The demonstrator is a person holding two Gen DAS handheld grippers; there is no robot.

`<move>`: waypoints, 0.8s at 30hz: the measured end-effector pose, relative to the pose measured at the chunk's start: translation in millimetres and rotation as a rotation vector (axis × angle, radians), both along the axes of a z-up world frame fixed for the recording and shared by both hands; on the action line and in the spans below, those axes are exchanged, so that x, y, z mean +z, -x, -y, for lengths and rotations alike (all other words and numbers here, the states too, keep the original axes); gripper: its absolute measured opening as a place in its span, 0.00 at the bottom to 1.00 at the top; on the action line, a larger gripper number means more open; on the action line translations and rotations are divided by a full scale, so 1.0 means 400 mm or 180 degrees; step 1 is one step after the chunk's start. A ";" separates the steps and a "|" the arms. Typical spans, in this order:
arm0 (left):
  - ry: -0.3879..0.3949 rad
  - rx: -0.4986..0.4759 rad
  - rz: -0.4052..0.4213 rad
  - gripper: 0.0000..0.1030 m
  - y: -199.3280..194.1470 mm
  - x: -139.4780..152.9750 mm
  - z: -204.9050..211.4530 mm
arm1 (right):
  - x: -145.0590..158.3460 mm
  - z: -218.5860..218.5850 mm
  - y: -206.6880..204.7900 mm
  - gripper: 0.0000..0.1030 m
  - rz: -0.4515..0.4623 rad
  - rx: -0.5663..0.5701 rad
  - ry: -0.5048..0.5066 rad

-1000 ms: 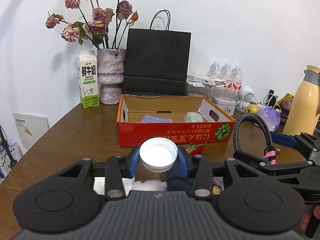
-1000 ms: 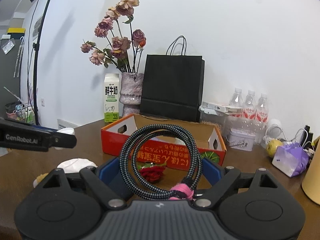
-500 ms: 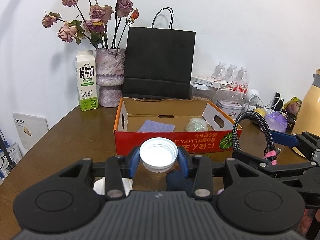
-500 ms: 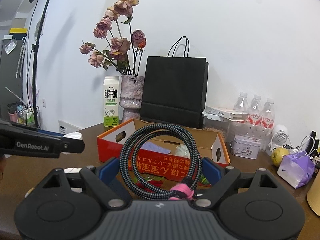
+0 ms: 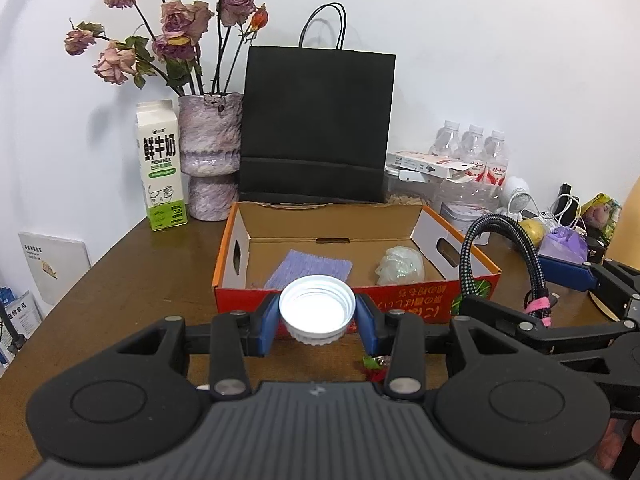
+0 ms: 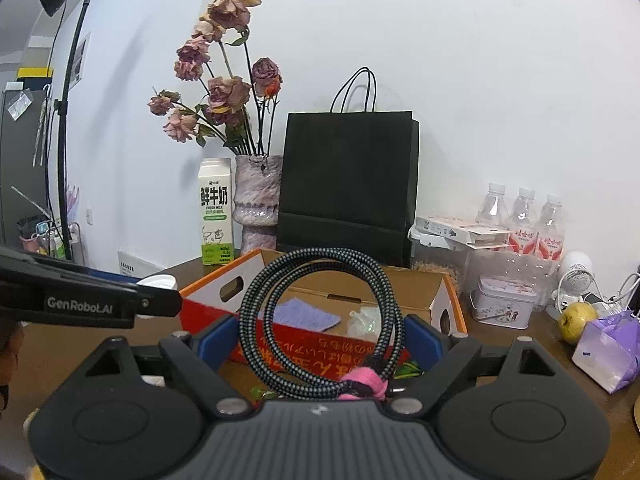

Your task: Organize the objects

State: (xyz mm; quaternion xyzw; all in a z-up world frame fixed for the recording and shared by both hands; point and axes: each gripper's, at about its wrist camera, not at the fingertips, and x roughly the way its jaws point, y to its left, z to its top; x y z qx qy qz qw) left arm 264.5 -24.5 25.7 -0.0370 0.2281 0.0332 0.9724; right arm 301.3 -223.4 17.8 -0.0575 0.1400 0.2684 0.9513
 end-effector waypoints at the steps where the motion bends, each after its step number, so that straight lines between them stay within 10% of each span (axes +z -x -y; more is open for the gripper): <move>1: 0.0007 -0.0005 -0.0006 0.40 -0.008 0.000 0.000 | 0.000 0.001 -0.008 0.86 -0.0001 0.0000 -0.0004; 24: 0.0110 -0.0020 -0.0040 0.40 -0.178 0.032 -0.026 | 0.016 -0.014 -0.162 0.86 0.0061 0.0082 -0.0040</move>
